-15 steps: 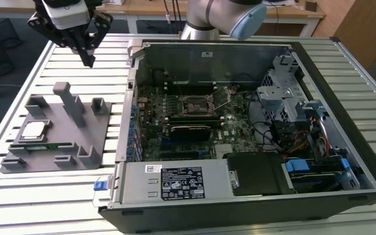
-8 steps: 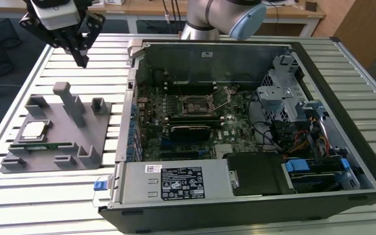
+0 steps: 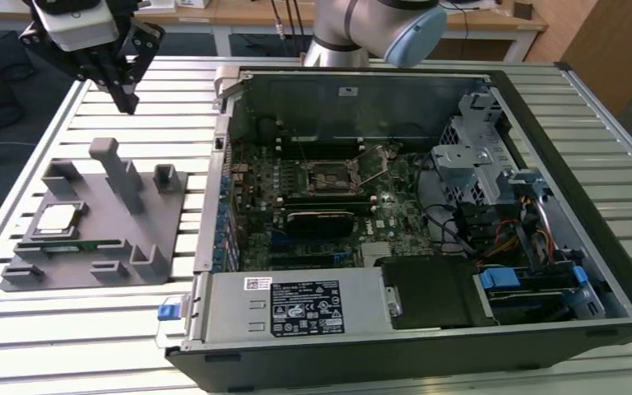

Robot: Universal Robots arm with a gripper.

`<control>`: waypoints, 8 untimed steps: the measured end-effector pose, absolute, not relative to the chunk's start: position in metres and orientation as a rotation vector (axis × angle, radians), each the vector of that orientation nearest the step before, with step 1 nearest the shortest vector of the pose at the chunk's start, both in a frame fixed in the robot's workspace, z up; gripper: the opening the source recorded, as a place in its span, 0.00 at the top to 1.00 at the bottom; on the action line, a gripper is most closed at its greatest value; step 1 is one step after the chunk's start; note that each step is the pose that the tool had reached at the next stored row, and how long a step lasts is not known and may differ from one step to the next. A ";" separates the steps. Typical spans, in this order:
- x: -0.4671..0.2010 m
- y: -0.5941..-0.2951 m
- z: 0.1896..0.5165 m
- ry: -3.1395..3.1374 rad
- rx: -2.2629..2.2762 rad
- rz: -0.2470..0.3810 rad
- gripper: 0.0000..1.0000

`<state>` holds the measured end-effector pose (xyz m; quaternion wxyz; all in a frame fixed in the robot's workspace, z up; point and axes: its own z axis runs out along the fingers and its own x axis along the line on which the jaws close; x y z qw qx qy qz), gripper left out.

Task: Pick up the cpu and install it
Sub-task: 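Reach for the cpu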

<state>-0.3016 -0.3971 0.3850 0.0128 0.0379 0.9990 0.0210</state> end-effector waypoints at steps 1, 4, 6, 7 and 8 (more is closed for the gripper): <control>-0.303 -0.397 0.385 3.113 0.118 0.065 0.89; -0.306 -0.397 0.385 3.114 0.118 0.065 0.89; -0.308 -0.397 0.384 3.114 0.118 0.066 0.89; -0.309 -0.397 0.384 3.114 0.118 0.065 0.89; -0.311 -0.397 0.384 3.115 0.118 0.065 0.89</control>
